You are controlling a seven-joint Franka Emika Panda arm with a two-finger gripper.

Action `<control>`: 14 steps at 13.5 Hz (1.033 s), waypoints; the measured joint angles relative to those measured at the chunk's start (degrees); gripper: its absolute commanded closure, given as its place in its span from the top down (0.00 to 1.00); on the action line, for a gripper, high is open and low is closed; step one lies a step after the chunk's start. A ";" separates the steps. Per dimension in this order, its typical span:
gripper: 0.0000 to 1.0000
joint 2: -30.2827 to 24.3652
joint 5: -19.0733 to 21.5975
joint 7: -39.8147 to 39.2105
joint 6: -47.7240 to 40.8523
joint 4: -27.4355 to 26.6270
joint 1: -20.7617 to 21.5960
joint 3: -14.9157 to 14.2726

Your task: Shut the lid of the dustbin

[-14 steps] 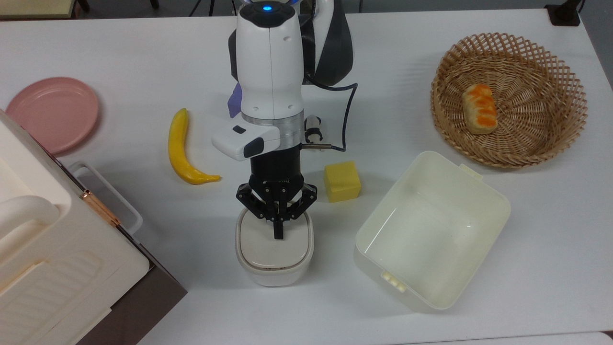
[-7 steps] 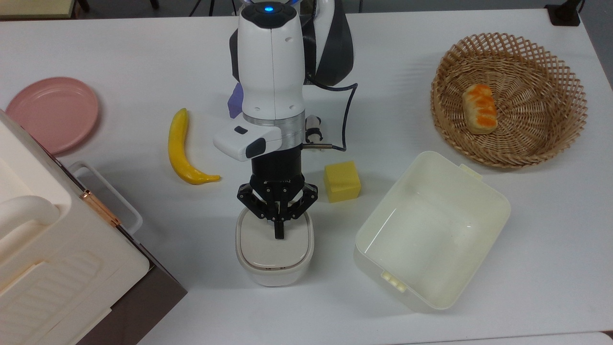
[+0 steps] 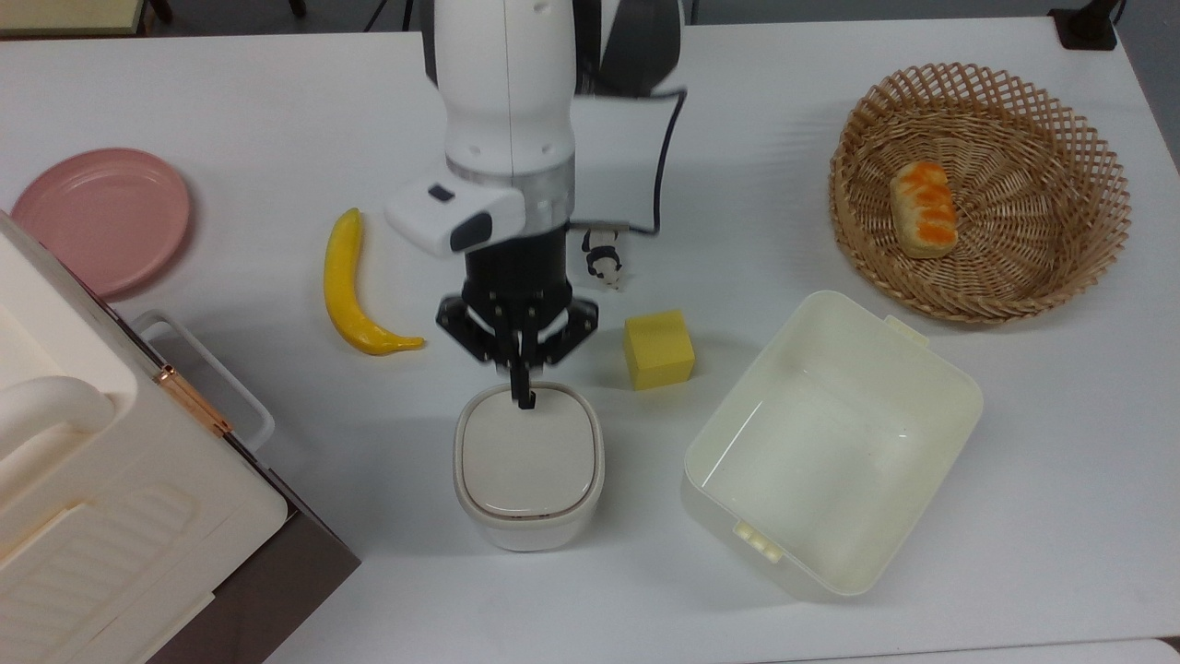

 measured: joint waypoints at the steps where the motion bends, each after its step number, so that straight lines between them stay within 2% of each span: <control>1: 0.44 -2.14 0.00 0.00 -6.20 0.00 0.03 0.00; 2: 0.69 -4.12 0.00 -0.01 -12.10 -0.02 0.04 0.00; 3: 1.00 -5.38 0.00 -0.01 -15.77 -0.03 0.04 0.00; 8: 1.00 -10.75 0.00 -0.02 -31.56 -0.18 0.49 0.01; 12: 1.00 -12.98 -0.01 -0.02 -39.86 -0.36 0.85 0.28; 14: 1.00 -13.90 -0.01 -0.02 -40.92 -1.05 0.84 0.29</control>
